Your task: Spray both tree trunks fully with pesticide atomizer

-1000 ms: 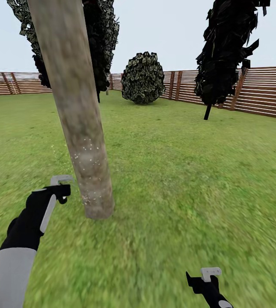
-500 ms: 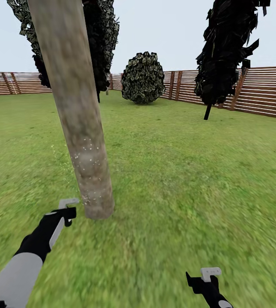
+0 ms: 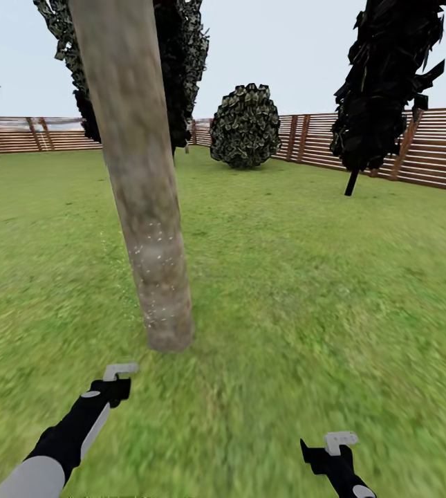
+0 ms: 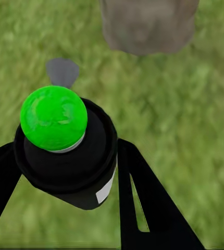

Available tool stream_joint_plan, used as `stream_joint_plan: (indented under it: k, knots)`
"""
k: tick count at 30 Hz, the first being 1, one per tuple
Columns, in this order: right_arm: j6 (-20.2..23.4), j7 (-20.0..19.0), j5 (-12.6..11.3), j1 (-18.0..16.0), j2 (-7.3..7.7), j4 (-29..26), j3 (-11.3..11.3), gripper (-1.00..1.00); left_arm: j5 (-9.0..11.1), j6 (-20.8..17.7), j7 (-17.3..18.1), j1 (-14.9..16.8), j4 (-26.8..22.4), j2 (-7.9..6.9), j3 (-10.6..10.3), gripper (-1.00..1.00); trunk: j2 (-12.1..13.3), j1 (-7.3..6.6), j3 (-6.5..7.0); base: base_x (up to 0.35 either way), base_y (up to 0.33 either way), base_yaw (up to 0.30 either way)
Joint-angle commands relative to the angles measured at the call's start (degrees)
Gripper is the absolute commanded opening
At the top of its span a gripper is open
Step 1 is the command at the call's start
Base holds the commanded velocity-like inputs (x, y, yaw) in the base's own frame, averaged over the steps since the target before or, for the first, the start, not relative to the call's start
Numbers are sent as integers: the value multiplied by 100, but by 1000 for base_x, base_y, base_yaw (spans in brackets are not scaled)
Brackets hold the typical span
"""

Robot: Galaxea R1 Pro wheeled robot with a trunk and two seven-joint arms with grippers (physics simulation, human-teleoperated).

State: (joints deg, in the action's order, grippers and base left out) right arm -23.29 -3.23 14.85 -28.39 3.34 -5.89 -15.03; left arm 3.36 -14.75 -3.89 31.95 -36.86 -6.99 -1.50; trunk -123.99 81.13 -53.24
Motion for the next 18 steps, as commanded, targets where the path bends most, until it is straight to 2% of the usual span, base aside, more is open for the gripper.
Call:
stream_joint_plan:
  k: [1, 10, 14, 18]
  knots:
    - [0, -1, 0, 0, 0, 0, 0, 100, -3, 2, -10, -2, 4, 5, -7, -100, 0, 0, 0, 72, -230, 91]
    - [0, -10, 7, 0, 2, 0, -1, 100, 7, 7, 1, -14, 12, 22, -17, -100, 0, 0, 0, 14, -266, 14]
    - [0, -11, -4, 0, 22, 0, -8, 100, -3, 7, 2, -14, 12, 110, -17, -100, 0, 0, 0, 0, -274, 0]
    - [4, -2, -16, 0, 23, 0, -9, 100, -2, 7, 4, -14, 12, 126, -16, -100, 0, 0, 0, 0, -274, 0]
